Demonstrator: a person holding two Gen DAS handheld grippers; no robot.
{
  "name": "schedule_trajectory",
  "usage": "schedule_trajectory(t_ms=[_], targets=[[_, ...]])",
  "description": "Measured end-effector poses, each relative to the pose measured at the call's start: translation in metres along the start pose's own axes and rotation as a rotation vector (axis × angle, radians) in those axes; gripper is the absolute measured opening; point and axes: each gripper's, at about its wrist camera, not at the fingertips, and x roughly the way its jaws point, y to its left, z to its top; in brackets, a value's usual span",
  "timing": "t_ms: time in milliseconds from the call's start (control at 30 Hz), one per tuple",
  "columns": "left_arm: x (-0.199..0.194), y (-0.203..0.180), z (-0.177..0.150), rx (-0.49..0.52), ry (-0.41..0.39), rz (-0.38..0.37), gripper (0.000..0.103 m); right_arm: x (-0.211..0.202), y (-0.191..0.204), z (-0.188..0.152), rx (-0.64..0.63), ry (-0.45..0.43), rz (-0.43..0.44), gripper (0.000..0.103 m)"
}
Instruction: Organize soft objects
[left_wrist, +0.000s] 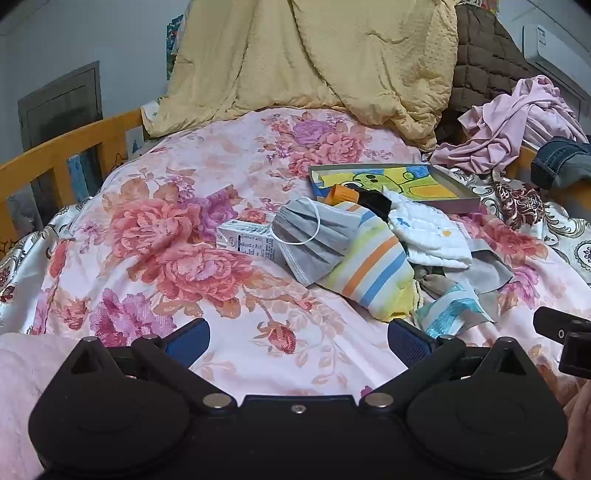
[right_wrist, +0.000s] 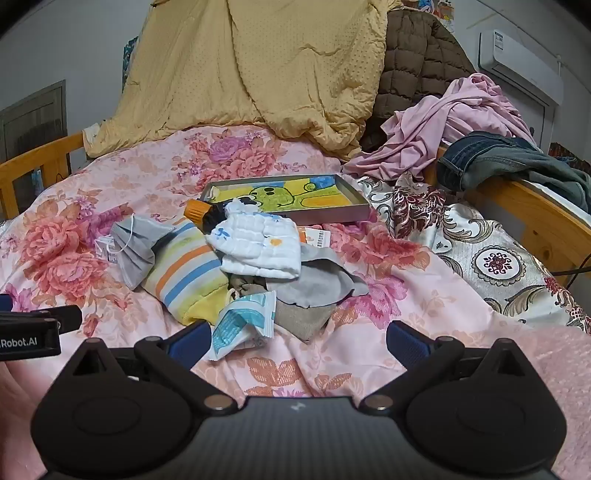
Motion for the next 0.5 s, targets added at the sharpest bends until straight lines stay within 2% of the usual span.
schedule_trajectory(t_ms=[500], targets=[[0.006, -0.011, -0.003, 0.003, 0.01, -0.008, 0.102, 0.001, 0.0, 0.0, -0.002, 0.001, -0.001, 0.103]])
